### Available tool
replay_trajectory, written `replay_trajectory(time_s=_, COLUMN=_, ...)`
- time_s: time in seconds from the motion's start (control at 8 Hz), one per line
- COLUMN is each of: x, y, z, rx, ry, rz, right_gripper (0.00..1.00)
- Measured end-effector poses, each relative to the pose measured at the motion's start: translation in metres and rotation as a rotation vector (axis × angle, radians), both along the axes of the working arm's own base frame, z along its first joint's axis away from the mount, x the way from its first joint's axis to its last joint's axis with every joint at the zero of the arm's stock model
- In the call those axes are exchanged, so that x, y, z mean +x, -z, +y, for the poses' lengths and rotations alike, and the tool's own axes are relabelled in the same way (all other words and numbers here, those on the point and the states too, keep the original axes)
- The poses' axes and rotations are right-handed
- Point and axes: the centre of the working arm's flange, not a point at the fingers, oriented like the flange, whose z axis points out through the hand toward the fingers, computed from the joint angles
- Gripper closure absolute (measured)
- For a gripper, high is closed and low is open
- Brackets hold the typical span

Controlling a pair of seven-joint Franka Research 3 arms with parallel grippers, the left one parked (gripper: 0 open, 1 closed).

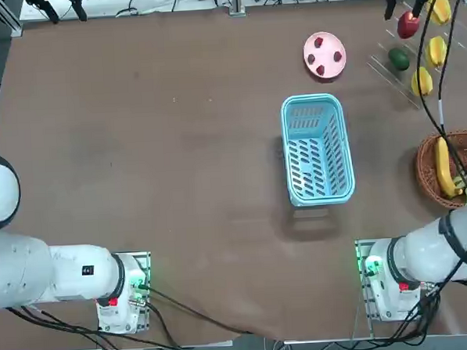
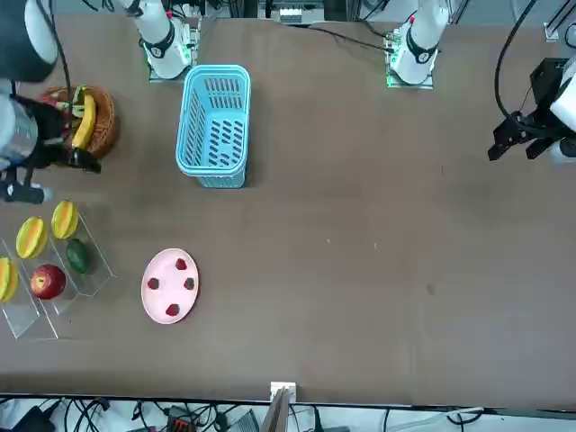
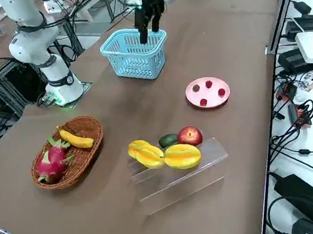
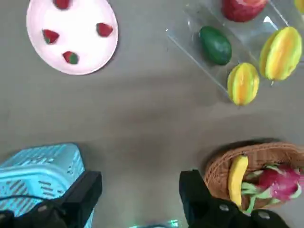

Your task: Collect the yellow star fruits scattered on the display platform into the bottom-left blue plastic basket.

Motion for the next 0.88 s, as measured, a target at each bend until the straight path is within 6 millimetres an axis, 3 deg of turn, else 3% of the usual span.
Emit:
replay_trajectory(time_s=0.5, x=0.022, y=0.037, z=-0.117, rx=0.024, ry=-0.165, rz=-0.022, right_gripper=0.00)
replay_trajectory(time_s=0.88, x=0.043, y=0.035, z=-0.204, rx=0.023, ry=-0.303, rz=-0.072, right_gripper=0.01)
